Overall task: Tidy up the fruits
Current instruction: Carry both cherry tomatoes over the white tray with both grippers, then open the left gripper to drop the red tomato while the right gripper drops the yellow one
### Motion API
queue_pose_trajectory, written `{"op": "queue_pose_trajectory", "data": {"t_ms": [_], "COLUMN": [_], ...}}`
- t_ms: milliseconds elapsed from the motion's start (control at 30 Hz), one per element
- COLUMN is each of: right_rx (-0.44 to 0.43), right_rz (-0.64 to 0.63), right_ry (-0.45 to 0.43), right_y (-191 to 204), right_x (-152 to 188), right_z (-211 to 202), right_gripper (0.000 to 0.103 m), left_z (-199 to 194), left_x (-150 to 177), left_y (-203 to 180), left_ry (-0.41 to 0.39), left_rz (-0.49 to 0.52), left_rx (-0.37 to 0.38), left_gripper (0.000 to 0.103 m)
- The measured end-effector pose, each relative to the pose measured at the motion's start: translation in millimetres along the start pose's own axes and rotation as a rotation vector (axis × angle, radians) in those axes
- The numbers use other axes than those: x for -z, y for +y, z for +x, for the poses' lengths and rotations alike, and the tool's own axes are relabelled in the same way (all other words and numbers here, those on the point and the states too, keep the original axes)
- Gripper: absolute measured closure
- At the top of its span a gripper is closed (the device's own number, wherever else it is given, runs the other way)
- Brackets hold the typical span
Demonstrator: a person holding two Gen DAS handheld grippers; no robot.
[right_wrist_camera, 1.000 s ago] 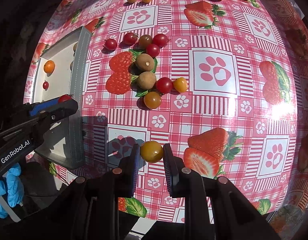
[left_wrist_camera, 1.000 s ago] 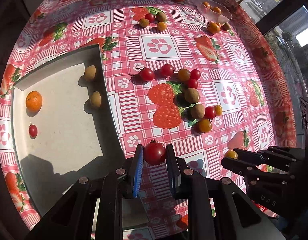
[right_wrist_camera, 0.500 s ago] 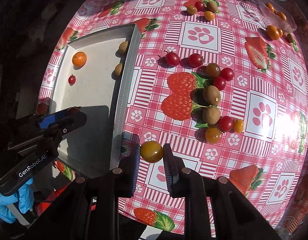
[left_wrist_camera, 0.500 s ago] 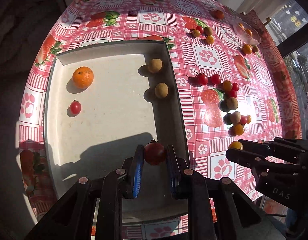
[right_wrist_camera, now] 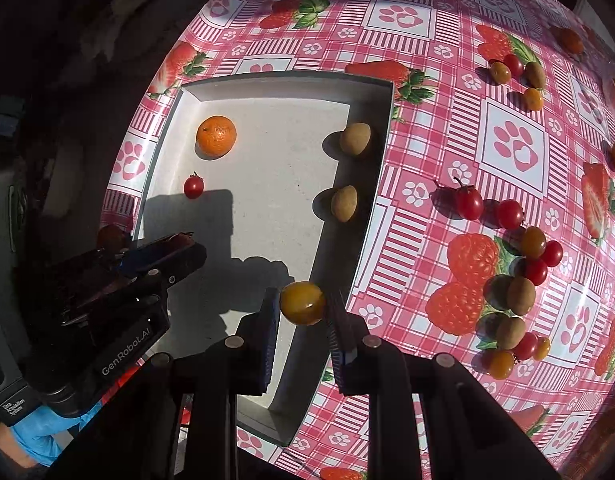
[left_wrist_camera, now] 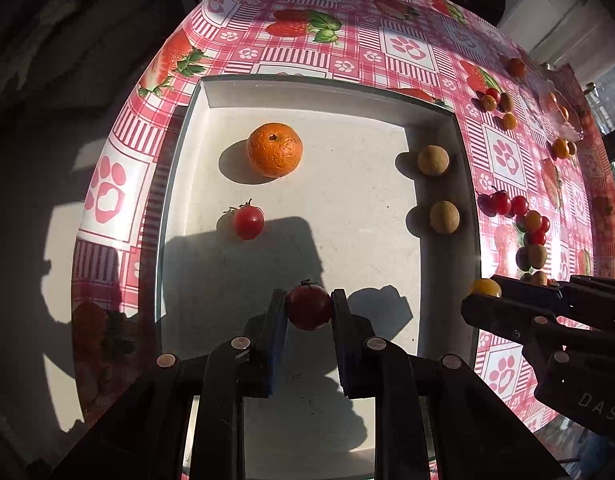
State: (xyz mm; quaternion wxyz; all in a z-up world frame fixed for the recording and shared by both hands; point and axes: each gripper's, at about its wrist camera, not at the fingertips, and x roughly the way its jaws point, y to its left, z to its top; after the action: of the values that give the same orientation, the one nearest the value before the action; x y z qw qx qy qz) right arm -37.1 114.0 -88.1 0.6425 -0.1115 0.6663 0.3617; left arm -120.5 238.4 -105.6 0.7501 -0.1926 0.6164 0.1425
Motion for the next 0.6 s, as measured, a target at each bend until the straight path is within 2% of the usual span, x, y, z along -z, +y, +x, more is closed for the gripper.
{"op": "queue_pose_trajectory", "data": {"t_ms": [300,600], "right_rx": [0.012,0.043], "right_rz": [-0.016,-0.029], "right_ry": [0.042,0.090], "right_y": [16.0,21.7], "right_x": [-29.6,-41.5], "right_z": [27.5,56.0], "right_gripper": [0.078,0.077], "left_z": [20.1,25.7], "left_x": [1.9,4.5], "left_y": [4.6,9.6], "left_ry": [0.036,0.047], "left_rz": [0.006,0.001], "left_rx": [-0.036,-0.036], "left_gripper": [0.080,0.080]}}
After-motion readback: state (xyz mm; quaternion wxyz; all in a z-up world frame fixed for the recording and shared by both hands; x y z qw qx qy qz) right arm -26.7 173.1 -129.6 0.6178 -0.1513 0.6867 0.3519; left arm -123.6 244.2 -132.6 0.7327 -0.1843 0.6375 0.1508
